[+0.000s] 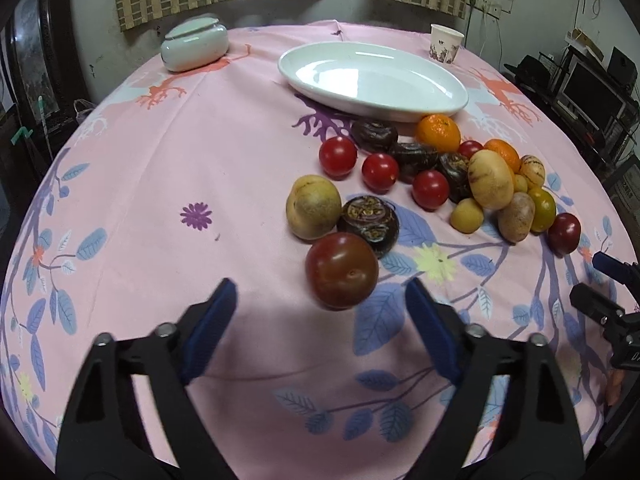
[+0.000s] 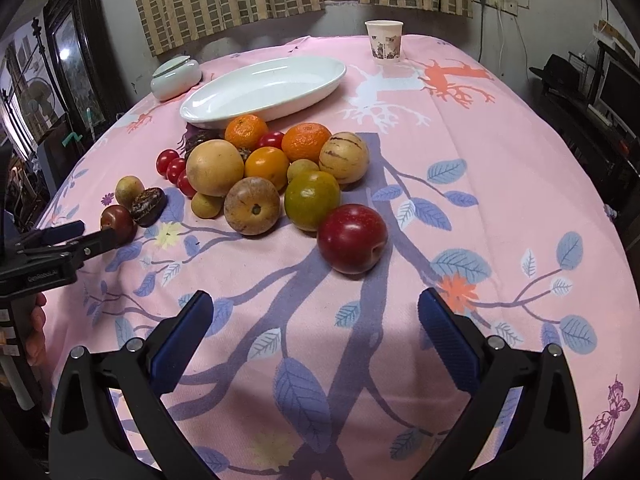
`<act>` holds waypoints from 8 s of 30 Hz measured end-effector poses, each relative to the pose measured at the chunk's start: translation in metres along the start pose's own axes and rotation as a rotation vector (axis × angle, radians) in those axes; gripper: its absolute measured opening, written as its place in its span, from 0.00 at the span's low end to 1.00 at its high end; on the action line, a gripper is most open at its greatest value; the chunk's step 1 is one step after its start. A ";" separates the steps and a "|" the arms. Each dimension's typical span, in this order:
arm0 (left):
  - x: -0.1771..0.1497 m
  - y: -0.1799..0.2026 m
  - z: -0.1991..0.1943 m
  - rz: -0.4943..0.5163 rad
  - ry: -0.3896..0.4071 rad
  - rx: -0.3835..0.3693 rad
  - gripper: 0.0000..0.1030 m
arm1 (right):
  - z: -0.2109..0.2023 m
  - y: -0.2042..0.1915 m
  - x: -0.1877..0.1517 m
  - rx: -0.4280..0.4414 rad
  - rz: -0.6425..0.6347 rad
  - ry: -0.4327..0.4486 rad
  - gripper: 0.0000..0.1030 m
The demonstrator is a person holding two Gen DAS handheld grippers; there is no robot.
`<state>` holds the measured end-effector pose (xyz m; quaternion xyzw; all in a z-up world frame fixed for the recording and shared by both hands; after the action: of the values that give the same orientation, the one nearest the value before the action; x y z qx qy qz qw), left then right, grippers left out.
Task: Organize fruits
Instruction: 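Grasp the dark red tomato with the left tool while the right tool grasps the red plum, then carry both fruits to the white plate and open both tools to release, then grasp the yellow pear with the left tool while the right tool grasps the green tangerine, then carry the pear and tangerine onto the white plate and release both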
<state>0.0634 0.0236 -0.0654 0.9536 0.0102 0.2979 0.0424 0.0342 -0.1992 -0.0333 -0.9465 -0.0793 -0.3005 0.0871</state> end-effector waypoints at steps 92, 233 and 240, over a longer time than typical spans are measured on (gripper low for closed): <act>0.104 0.019 0.007 0.123 0.104 -0.142 0.91 | 0.031 0.007 0.137 0.013 -0.184 0.019 0.62; 0.091 0.025 -0.029 0.183 0.195 -0.193 0.37 | -0.001 -0.040 0.119 0.046 -0.344 0.123 0.38; 0.139 0.038 0.008 0.123 0.170 -0.188 0.37 | 0.040 -0.059 0.173 0.028 -0.368 0.106 0.38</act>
<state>0.1818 -0.0089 0.0102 0.9155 -0.0728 0.3795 0.1121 0.1841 -0.1160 0.0428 -0.8976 -0.2504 -0.3596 0.0481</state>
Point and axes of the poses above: each gripper's, at about its wrist camera, not at the fingertips, and z roughly the way its jaws point, y to its right, x to its top, the point moved 6 cm from there along z, roughly the way its jaws point, and after that the axes turned 5 degrees about -z, right-handed, at the moved point
